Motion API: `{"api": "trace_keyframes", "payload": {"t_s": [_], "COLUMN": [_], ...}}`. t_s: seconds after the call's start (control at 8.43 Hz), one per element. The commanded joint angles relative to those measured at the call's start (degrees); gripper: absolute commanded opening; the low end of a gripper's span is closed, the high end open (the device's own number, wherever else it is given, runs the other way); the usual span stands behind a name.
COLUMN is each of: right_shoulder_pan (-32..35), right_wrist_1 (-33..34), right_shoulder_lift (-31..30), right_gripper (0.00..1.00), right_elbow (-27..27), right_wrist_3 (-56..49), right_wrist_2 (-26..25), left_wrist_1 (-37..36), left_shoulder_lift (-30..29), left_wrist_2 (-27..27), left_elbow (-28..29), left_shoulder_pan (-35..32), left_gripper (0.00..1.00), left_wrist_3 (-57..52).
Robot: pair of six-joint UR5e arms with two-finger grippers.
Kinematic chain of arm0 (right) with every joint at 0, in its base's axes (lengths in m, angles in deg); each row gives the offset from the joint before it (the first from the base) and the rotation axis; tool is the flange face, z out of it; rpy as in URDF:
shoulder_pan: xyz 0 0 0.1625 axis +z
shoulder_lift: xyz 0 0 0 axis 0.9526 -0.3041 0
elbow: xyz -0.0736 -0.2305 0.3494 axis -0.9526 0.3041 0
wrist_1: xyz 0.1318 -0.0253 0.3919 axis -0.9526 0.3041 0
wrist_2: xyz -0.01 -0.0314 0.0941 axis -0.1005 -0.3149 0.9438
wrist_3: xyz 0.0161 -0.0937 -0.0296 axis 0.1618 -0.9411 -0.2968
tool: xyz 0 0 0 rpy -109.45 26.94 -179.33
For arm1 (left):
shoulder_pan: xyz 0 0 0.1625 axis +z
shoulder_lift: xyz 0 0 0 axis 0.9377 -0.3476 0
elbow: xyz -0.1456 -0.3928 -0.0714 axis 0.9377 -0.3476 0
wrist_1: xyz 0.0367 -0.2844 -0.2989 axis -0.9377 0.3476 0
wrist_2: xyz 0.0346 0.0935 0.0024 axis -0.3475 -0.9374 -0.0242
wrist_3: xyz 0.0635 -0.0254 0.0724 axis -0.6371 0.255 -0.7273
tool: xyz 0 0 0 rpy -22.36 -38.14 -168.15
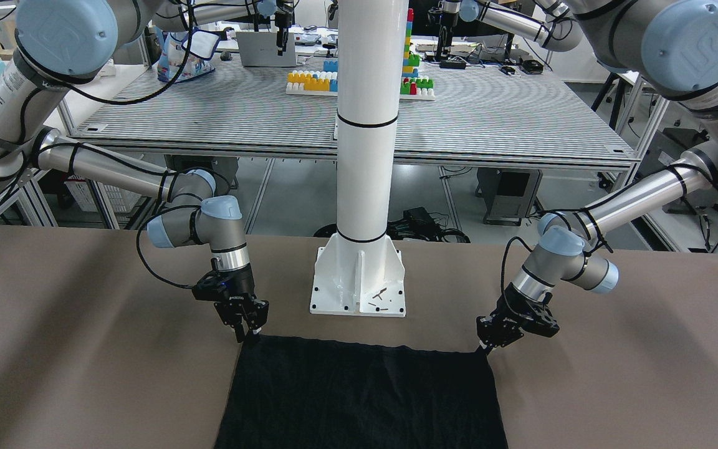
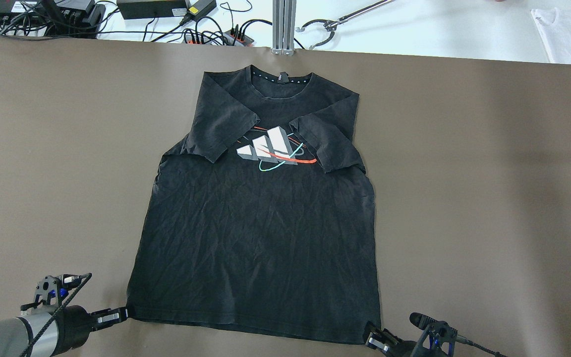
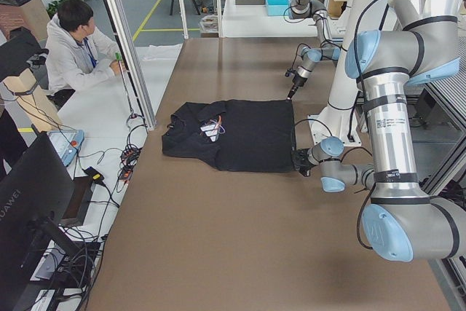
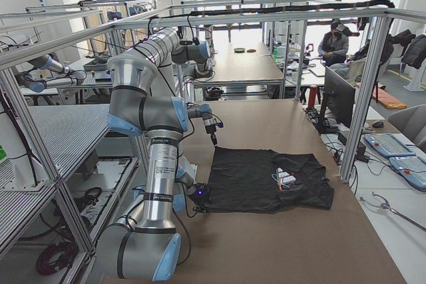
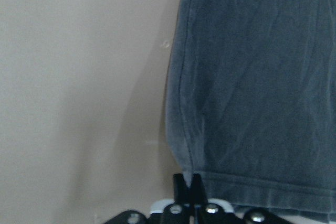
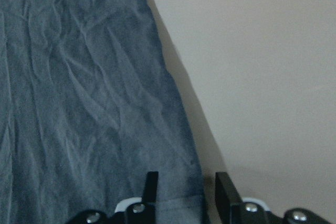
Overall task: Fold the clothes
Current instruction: 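Move both grippers to the hem corners nearest the robot and grasp them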
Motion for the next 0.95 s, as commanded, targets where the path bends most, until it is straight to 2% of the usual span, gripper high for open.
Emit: {"api": "trace_keyframes", "payload": {"t_s": [0.0,0.12,0.36,0.47,0.71,0.83], "right_shoulder_pan": [-0.79,-1.32,-1.33,-1.33,-1.07,-0.54], "right_wrist_1": [0.18,0.18,0.27,0.44,1.58,5.85], "right_shoulder_lift": [0.06,0.06,-0.02,-0.11,-0.11,0.06], "right_gripper": [0.43,0.36,0.09,0.00,0.00,0.00], "right_elbow": [-0.41,-0.67,-0.68,-0.68,-2.77,-7.05], "right_wrist_3": [0.09,0.09,0.09,0.01,-0.43,-1.65], "right_wrist_2": [-0.25,-0.42,-0.33,-0.33,-0.07,0.54], "left_wrist_1": [0.00,0.00,0.00,0.00,-0.17,-5.92], "left_shoulder_lift": [-0.22,-0.22,-0.22,-0.22,0.21,-0.22], "left_wrist_2": [-0.03,-0.03,0.06,0.06,0.67,5.28], "left_elbow": [0.01,0.01,-0.08,-0.08,-1.99,-4.88], "left_shoulder_pan": [0.00,0.00,0.00,0.00,-0.61,-4.88], "left_gripper": [0.00,0.00,0.00,0.00,0.00,0.00], "left_wrist_3": [0.00,0.00,0.00,0.00,-0.18,-0.44]}}
